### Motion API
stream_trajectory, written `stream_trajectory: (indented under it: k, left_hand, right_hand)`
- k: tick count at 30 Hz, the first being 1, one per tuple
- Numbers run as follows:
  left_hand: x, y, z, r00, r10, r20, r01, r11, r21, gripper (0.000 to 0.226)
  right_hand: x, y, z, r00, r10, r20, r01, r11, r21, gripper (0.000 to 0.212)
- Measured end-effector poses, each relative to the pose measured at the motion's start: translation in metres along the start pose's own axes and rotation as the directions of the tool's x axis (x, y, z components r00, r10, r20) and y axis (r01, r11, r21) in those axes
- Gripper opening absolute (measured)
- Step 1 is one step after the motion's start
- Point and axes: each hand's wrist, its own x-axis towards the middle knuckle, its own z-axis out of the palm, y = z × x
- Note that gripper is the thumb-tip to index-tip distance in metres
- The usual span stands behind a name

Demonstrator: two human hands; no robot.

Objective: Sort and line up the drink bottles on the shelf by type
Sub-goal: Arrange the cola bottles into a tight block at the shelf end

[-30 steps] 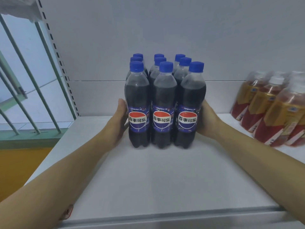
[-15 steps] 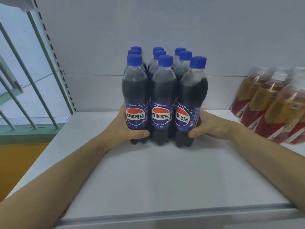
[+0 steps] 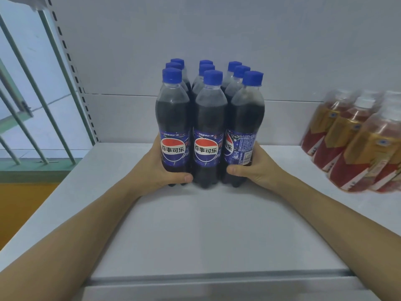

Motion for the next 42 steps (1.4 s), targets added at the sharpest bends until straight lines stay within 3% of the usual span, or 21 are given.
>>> stream_trajectory:
  k: [3, 6, 15, 17, 20, 26, 32, 35, 39, 42]
  left_hand:
    - [0.001, 0.0, 0.0, 1.0, -0.007, -0.003, 0.007, 1.0, 0.008, 0.093]
    - [0.002, -0.001, -0.001, 1.0, -0.012, 0.006, 0.012, 1.0, 0.013, 0.097]
    - [0.0, -0.002, 0.0, 1.0, -0.002, -0.014, 0.003, 0.999, 0.045, 0.103]
    - [0.001, -0.002, -0.001, 1.0, -0.004, -0.023, 0.005, 0.997, 0.071, 0.106]
    - [0.001, -0.002, -0.001, 1.0, -0.016, -0.021, 0.018, 0.997, 0.077, 0.104]
    - [0.0, -0.001, 0.0, 1.0, -0.006, -0.022, 0.008, 0.995, 0.104, 0.096]
    - [-0.002, -0.001, 0.001, 0.999, -0.005, -0.032, 0.009, 0.992, 0.127, 0.098]
    - [-0.001, -0.001, 0.002, 1.0, 0.007, -0.022, -0.005, 0.995, 0.104, 0.098]
    - [-0.002, -0.001, 0.001, 1.0, 0.001, -0.022, 0.001, 0.997, 0.075, 0.097]
    - [-0.002, 0.004, 0.001, 1.0, 0.009, -0.001, -0.009, 0.997, 0.079, 0.099]
  right_hand:
    - [-0.008, -0.01, 0.0, 0.986, -0.034, -0.162, 0.022, 0.997, -0.072, 0.099]
    - [-0.016, -0.016, -0.004, 0.961, -0.131, -0.242, 0.086, 0.978, -0.19, 0.086]
    - [-0.017, -0.015, -0.032, 0.99, -0.125, 0.059, 0.125, 0.992, -0.005, 0.069]
    - [-0.017, -0.017, -0.031, 0.991, -0.125, 0.052, 0.128, 0.99, -0.056, 0.072]
    - [-0.017, -0.021, -0.022, 0.989, -0.129, -0.078, 0.106, 0.963, -0.247, 0.089]
    - [-0.016, -0.018, -0.026, 0.992, -0.108, -0.071, 0.098, 0.985, -0.14, 0.074]
    - [-0.013, -0.007, -0.023, 0.991, -0.057, -0.121, 0.035, 0.983, -0.179, 0.099]
    - [-0.012, -0.003, -0.01, 1.0, -0.022, -0.011, 0.021, 0.995, -0.094, 0.12]
    - [-0.008, -0.002, 0.001, 0.994, -0.061, 0.093, 0.056, 0.997, 0.048, 0.102]
    - [0.0, -0.006, -0.021, 0.985, -0.038, 0.169, 0.012, 0.988, 0.151, 0.105]
